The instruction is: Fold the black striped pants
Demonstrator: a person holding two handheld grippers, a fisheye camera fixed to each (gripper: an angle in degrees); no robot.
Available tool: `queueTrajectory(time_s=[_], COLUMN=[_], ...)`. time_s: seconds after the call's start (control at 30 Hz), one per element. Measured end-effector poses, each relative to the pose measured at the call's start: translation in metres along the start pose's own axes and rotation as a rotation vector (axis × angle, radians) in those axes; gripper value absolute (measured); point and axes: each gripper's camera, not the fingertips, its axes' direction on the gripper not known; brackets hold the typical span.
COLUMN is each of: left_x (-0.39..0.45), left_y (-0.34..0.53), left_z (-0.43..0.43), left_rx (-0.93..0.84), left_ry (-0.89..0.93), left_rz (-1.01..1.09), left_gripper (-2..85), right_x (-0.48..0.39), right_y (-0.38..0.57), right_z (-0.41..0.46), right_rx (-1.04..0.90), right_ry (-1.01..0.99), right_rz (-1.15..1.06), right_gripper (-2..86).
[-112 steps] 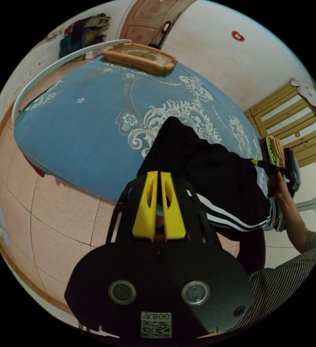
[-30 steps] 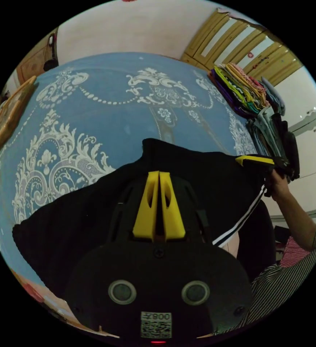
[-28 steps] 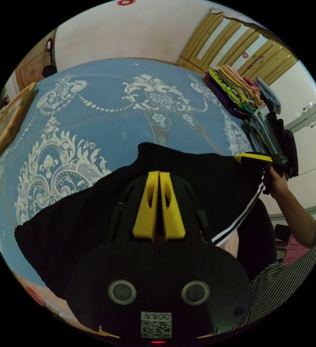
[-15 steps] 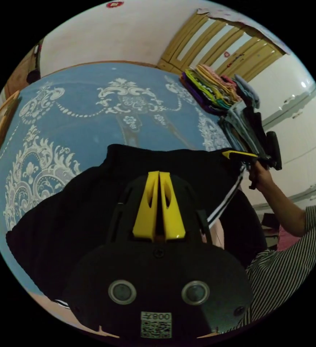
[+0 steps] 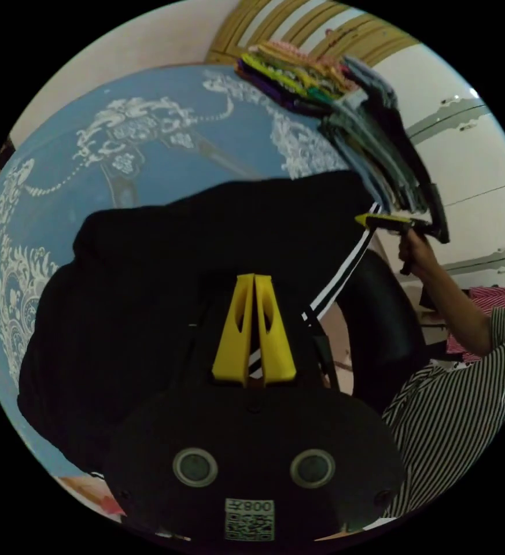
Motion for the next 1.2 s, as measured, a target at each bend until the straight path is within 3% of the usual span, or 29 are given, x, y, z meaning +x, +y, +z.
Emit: queueTrajectory(time_s=[0.03,0.2,0.37,0.77,1.2], left_x=[0.010,0.057,0.122,0.250,0.320], left_y=[-0.011,-0.062,-0.144,-0.295,-0.342], left_z=[0.014,0.026,0.062,0.159,0.217], left_rx=[-0.066,0.047,0.019,-0.151,-0.270], left_ry=[-0.014,0.070,0.131,0.085,0.027], left_rz=[0.010,0.097,0.258,0.454,0.515], left_gripper=[0.5,1.5,6.7,11.3,10.6], right_x=[0.017,0.077,0.144,0.239,0.268], right_y=[0.013,0.070,0.125,0.195,0.243], right_z=[-0.009,-0.055,-0.091,-0.119,-0.120], right_rx=[0.027,0.147,0.272,0.267,0.265], right_ry=[-0.044,-0.079,-0.070,-0.164,-0.217], right_rz=[0.028,0.087,0.253,0.322,0.336], right_gripper=[0.4,1.4,5.9,10.4,10.8])
